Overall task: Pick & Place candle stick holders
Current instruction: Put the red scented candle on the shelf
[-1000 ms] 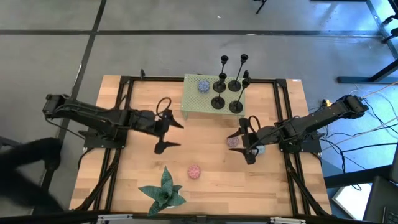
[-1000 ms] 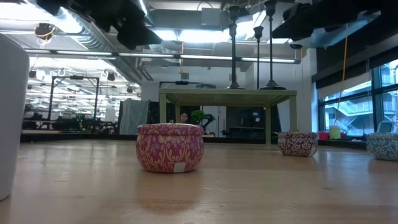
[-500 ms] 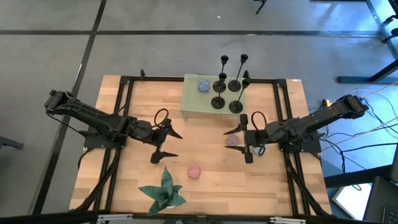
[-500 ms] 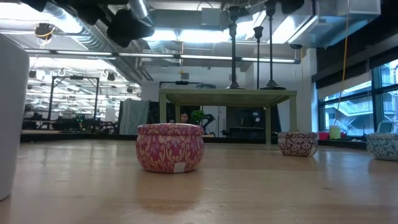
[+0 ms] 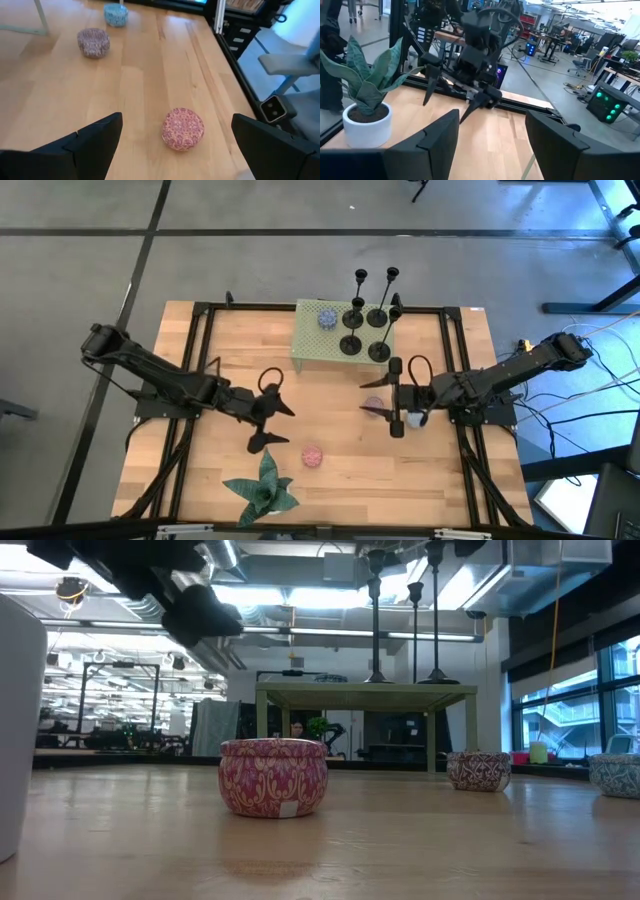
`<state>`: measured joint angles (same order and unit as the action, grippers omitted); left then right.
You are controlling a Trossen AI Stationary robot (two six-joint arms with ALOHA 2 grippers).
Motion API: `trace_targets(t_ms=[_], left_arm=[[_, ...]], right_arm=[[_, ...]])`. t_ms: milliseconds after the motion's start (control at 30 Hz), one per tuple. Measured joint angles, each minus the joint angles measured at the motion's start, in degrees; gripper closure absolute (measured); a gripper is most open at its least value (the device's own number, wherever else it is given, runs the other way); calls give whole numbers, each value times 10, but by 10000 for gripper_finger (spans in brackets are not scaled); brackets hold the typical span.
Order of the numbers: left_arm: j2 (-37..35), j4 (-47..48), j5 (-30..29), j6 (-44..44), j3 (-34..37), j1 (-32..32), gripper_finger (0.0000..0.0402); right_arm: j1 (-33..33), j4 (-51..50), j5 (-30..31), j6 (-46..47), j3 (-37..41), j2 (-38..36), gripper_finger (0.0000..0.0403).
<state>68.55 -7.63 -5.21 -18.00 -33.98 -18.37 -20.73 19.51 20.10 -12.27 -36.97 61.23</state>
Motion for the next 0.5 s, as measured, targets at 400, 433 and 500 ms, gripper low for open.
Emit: trace_targets(t_ms=[400,433,500], left_arm=[[157,-178,29,51,0,-1,29],[170,-192,34,51,0,-1,29],[190,-218,35,56,0,-1,29]], right_arm=[[0,0,-2,-2,0,0,171],[0,-1,-2,-2,0,0,171],[0,-1,-2,-2,0,0,171]])
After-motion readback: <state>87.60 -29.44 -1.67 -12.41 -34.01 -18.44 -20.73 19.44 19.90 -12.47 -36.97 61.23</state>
